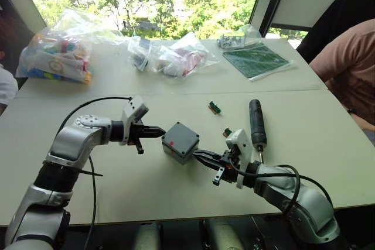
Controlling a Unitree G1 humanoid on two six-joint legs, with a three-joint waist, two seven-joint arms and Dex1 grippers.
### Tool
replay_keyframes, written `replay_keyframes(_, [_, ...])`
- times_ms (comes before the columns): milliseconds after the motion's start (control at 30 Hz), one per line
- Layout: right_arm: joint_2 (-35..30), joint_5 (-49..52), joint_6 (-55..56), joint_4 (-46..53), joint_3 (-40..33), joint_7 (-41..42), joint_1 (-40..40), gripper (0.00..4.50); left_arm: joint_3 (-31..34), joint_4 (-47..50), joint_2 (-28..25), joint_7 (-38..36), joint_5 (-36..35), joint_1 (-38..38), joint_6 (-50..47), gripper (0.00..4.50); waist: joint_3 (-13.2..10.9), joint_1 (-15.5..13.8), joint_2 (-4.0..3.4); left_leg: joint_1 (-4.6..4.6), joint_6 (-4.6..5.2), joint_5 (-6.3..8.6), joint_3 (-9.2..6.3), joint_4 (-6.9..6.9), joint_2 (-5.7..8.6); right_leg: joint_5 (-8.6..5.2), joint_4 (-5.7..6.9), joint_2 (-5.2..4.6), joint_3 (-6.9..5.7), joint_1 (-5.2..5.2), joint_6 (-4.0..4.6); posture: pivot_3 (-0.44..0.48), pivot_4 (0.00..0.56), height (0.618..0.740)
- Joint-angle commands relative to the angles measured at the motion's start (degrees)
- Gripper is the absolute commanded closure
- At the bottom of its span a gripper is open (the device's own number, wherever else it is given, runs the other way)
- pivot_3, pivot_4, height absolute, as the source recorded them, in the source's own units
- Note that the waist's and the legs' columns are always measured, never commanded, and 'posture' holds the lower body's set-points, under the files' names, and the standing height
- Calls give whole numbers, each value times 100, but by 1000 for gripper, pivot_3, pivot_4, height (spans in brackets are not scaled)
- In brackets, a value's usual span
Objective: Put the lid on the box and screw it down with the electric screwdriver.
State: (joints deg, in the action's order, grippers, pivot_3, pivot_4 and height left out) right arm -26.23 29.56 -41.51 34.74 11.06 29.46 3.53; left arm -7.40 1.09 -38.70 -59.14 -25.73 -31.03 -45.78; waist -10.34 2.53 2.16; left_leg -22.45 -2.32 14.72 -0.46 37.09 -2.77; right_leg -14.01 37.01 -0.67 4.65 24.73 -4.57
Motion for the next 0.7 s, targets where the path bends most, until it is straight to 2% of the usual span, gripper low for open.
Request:
replay_keyframes(33, [91, -36, 53, 59, 63, -4, 196, 4367, 89, 164, 45, 38, -59, -120, -14, 4500, 0, 7, 0, 0, 0, 0, 0, 0, 0, 0, 0, 0, 0, 0, 0, 0, 150, 740])
replay_keyframes(367, [194, -288, 167, -241, 239, 11, 406, 4367, 3, 64, 117, 56, 54, -208, 66, 4500, 0, 2, 0, -1, 0, 0, 0, 0, 1, 1, -1, 0, 0, 0, 0, 0, 150, 740])
replay_keyframes(700, [315, 292, 184, 64, -170, 224, 134, 4367, 73, -161, 156, 89, 153, -331, 184, 4500, 0, 2, 0, -2, 0, 0, -1, -2, 0, 1, -1, 1, -1, 0, 0, 0, 150, 740])
